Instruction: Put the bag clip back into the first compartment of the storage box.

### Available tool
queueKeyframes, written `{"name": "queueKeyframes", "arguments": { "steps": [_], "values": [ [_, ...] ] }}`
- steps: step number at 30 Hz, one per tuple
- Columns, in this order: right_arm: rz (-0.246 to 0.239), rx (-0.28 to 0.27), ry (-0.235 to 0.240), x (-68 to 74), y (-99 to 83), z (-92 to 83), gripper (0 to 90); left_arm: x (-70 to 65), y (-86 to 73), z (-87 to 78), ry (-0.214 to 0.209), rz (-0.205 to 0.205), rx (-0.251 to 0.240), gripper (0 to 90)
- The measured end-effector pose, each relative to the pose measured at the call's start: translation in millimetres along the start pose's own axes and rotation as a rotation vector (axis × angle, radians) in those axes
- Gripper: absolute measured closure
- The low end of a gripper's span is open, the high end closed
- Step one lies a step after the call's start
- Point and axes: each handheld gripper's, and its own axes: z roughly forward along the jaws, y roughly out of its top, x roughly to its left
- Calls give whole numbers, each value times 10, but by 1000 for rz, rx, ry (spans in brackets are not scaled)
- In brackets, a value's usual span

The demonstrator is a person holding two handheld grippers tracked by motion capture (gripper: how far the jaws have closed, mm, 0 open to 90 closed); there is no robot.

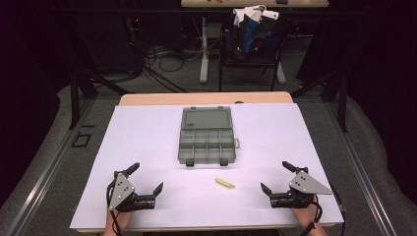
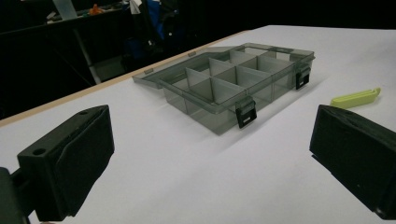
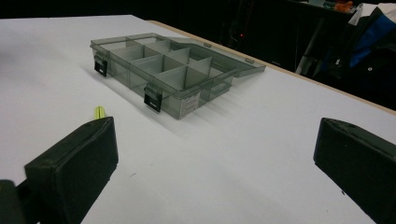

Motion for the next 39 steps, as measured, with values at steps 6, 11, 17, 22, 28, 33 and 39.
{"name": "queueKeyframes", "arguments": {
  "steps": [6, 11, 17, 22, 28, 33, 39],
  "values": [
    [-6, 14, 4, 20, 7, 0, 0, -9, 6, -10, -5, 7, -1, 0],
    [-11, 32, 14, 23, -4, 30, 0, -12, 12, -8, -5, 6, -8, 0],
    [5, 51, 25, 23, -25, 78, 0, -35, 8, 53, -25, 7, 7, 0],
    [9, 75, 27, 26, -22, 125, 0, -45, 15, 94, -33, 14, 4, 0],
    [28, 132, 53, 42, -45, 212, 0, -55, 22, 105, -43, 14, -5, 0],
    [9, 172, 77, 87, 11, 268, 0, -59, 31, 88, -46, 20, -10, 0],
    [-26, 201, 101, 176, 91, 344, 0, -61, 26, 88, -55, 28, -7, 0]
  ]
}}
